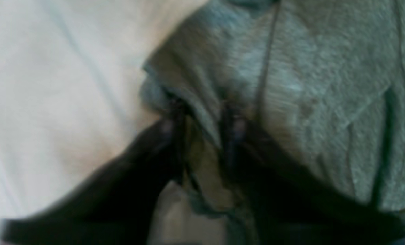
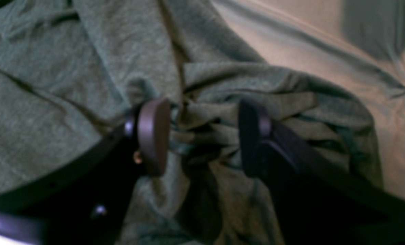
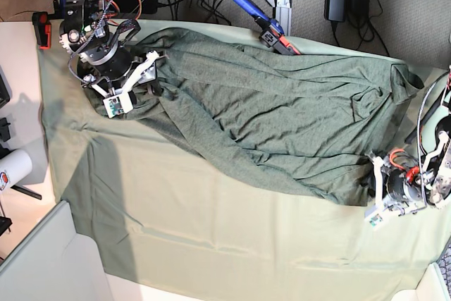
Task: Fold the T-shirt properly
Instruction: 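Drag the folded side with both grippers across the shirt body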
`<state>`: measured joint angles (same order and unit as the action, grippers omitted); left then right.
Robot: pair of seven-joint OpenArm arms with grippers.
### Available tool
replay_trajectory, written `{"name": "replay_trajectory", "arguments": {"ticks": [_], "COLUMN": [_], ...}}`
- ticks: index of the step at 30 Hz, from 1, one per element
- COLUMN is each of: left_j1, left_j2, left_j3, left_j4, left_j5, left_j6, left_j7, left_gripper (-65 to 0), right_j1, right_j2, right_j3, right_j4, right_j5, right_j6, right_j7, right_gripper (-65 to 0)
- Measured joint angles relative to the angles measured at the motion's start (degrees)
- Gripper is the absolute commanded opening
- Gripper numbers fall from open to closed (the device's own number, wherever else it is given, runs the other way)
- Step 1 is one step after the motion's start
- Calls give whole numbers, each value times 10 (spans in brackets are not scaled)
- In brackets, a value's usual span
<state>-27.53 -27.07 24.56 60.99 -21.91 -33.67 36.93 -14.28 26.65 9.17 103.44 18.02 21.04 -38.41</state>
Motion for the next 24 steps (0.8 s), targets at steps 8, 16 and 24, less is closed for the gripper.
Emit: {"name": "replay_trajectory", "arguments": {"ticks": [8,16,24], "left_j1": [0,-1,51], "left_j2": [-11,-60,-110], "left_j3": [0,0,1], "left_j4": [18,143,288], "left_j5": [5,-33,-75], "left_j6": [0,0,-2], "left_j7": [-42,6,41], "left_gripper": [-650,-650,-650], "right_j1": [0,0,0], "right_j2": [0,0,0], "right_j3": [0,0,0], "right_j4": [0,0,0], "right_j5": [0,0,1], "right_j6": [0,0,0], "right_j7": [0,-1,-1], "right_gripper": [-329,-329,-329]}}
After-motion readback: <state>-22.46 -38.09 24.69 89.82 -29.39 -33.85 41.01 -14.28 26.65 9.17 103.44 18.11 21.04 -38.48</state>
